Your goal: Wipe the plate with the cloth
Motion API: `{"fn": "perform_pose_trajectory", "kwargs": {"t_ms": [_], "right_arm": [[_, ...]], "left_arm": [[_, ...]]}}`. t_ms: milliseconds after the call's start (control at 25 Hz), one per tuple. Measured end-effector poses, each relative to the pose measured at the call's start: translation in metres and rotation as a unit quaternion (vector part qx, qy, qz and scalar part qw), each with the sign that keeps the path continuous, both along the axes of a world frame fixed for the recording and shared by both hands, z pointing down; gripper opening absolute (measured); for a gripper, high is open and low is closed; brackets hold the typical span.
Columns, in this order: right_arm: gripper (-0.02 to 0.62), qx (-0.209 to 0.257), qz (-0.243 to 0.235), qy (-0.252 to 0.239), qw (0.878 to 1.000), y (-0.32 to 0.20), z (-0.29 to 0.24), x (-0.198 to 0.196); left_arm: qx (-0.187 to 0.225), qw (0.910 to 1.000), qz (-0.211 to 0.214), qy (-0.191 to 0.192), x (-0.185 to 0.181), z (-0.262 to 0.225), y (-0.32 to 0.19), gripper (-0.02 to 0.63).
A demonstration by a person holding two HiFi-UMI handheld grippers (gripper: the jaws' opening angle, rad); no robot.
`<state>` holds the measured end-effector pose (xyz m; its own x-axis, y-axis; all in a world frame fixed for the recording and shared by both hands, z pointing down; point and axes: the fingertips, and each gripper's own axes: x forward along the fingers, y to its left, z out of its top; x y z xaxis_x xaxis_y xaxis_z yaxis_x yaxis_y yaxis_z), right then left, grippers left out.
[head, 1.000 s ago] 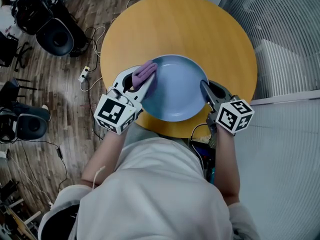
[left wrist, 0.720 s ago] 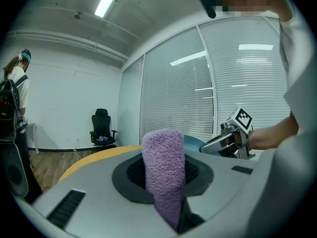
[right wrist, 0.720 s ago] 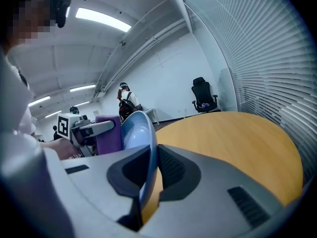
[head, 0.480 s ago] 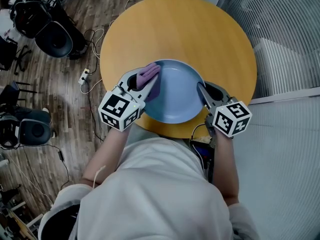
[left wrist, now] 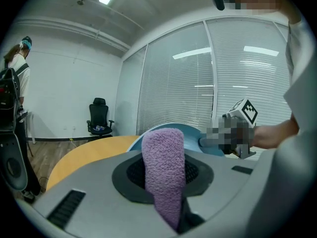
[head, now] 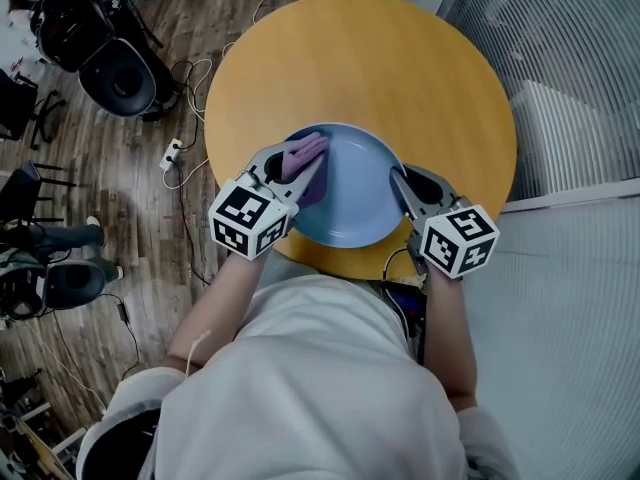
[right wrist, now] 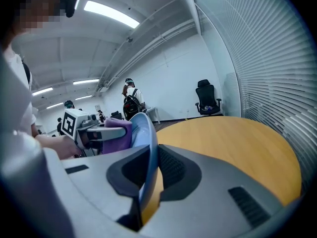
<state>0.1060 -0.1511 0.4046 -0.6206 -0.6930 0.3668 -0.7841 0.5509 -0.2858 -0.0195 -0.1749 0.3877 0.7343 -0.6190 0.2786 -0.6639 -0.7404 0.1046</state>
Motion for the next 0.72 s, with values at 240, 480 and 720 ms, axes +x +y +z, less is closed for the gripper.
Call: {"fn": "perform_pose_trajectory", "kwargs": {"t_ms": [240, 480, 720], "right_arm": [[0.038, -0.003, -0.01, 0.017, 1.0, 0.016, 0.0, -0.027], [0.038, 0.002, -0.019, 0.031, 0.999, 0.034, 0.007, -0.036], [0.037, -0.007, -0.025, 0.037, 0.999, 0.038, 0.025, -0.046]], "left_arm": [[0.002, 0.9999, 0.017, -0.004, -0.009, -0.001, 0.015, 0.083], [0.003, 0.9994, 0.033, -0.015, -0.001, 0.008, 0.035, 0.083], [0.0, 0.9985, 0.054, -0.007, 0.007, 0.02, 0.043, 0.083]]}}
